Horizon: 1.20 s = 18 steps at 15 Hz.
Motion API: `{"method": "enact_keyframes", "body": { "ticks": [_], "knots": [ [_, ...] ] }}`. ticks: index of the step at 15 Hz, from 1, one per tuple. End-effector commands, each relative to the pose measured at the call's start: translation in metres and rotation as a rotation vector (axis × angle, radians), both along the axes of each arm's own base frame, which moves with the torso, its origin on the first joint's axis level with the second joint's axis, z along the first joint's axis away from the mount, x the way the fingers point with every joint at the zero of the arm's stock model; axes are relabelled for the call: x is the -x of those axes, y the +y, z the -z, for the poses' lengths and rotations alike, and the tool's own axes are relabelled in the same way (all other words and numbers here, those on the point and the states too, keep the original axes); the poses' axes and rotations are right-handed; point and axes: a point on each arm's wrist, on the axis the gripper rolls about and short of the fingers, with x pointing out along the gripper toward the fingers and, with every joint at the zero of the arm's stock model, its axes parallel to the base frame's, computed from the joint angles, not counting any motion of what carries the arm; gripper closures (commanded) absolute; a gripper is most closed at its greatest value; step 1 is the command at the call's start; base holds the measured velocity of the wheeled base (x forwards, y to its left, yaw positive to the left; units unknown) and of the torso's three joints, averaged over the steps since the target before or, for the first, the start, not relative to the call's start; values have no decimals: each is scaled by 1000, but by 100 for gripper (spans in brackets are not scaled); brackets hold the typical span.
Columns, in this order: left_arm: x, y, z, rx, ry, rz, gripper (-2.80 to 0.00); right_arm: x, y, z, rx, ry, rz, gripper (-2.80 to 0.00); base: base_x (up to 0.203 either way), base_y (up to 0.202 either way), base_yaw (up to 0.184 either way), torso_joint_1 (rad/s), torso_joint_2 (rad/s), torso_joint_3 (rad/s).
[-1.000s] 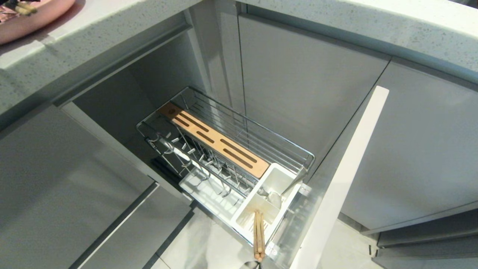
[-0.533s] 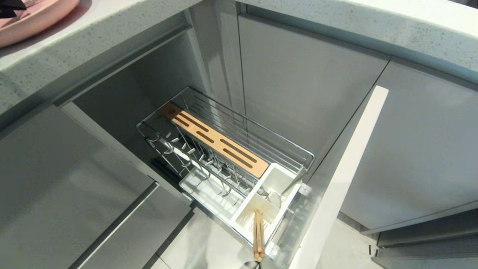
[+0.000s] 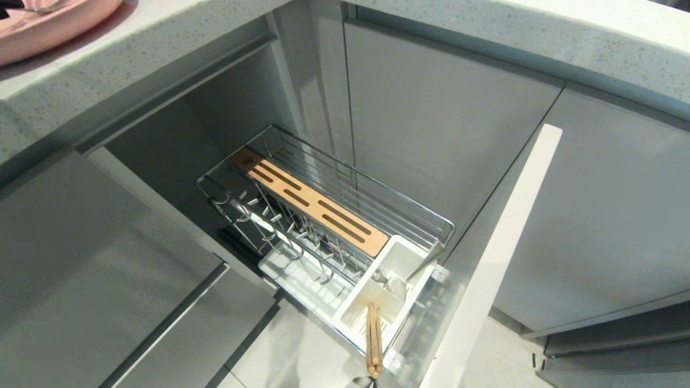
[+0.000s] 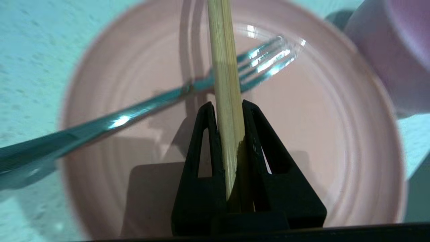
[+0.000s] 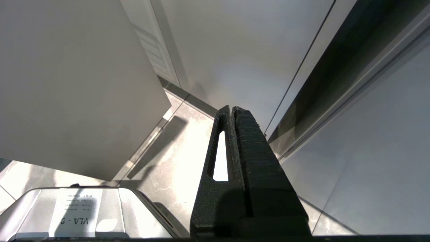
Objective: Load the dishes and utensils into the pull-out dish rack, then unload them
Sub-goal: Pick up the chopsticks and place it in the cupboard
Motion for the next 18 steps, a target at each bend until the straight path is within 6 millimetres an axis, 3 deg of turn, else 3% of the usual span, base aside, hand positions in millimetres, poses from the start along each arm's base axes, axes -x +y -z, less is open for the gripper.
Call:
{"method": "enact_keyframes", "body": {
  "ticks": [1, 8, 13, 18],
  "knots": [
    [19, 3, -9, 13, -61, -3, 0, 0, 0, 0, 0, 1, -1, 0, 0, 0, 0, 0, 0, 0],
    [74, 4, -24, 122, -198, 80, 0, 0, 0, 0, 0, 1, -1, 0, 0, 0, 0, 0, 0, 0],
    [115, 1, -16, 166, -126, 448, 0, 0, 0, 0, 0, 1, -1, 0, 0, 0, 0, 0, 0, 0],
    [141, -1, -4, 160, -5, 868, 0, 0, 0, 0, 0, 1, -1, 0, 0, 0, 0, 0, 0, 0]
  ]
}}
